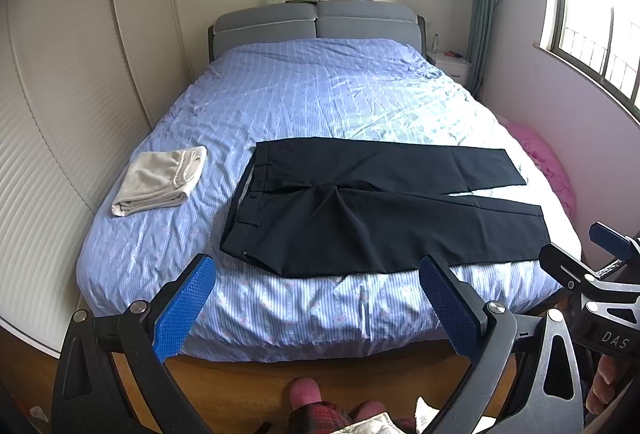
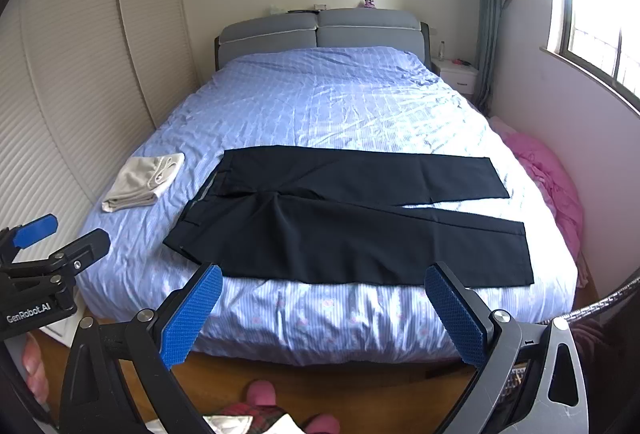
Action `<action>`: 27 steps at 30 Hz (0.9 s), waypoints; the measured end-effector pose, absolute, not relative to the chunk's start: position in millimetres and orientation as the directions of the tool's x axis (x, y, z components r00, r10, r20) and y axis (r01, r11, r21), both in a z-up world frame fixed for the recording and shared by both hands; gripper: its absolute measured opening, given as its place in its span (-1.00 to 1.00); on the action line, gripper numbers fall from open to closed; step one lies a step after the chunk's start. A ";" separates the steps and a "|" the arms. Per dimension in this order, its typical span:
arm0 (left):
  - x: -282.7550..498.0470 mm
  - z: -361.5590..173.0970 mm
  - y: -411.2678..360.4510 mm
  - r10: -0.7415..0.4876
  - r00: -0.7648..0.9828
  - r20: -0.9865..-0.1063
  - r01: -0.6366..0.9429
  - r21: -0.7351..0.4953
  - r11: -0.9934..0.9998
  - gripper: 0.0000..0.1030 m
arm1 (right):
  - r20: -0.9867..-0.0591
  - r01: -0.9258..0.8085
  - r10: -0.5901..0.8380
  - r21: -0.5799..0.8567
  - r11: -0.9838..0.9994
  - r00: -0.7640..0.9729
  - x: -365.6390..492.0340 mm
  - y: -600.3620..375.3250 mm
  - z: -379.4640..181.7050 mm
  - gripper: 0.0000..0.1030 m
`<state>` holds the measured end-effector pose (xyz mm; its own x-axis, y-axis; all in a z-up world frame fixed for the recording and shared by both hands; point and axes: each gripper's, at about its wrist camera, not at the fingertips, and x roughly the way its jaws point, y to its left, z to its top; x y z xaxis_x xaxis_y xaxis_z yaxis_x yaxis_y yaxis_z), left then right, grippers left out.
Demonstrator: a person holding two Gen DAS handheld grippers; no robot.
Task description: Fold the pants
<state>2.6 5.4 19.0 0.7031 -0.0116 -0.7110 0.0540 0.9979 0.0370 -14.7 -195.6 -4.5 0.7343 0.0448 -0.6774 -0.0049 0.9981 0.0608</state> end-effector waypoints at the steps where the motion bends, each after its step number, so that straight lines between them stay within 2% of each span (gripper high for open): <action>1: 2.6 18.9 6.0 -0.011 0.704 -0.710 0.053 0.037 0.998 1.00 | -0.677 -0.005 0.045 0.061 0.998 0.735 -14.9 -195.4 -4.6 0.99; 27: -0.9 13.3 12.1 -0.006 0.705 -0.709 0.039 0.030 0.999 1.00 | -0.683 -0.023 0.057 0.059 0.998 0.729 -12.6 -187.9 -8.6 0.99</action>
<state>-0.9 12.1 13.3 0.7054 -0.0064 -0.7088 0.0394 0.9988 0.0302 -12.6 -187.9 -8.6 0.7286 0.0572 -0.6825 -0.0233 0.9980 0.0588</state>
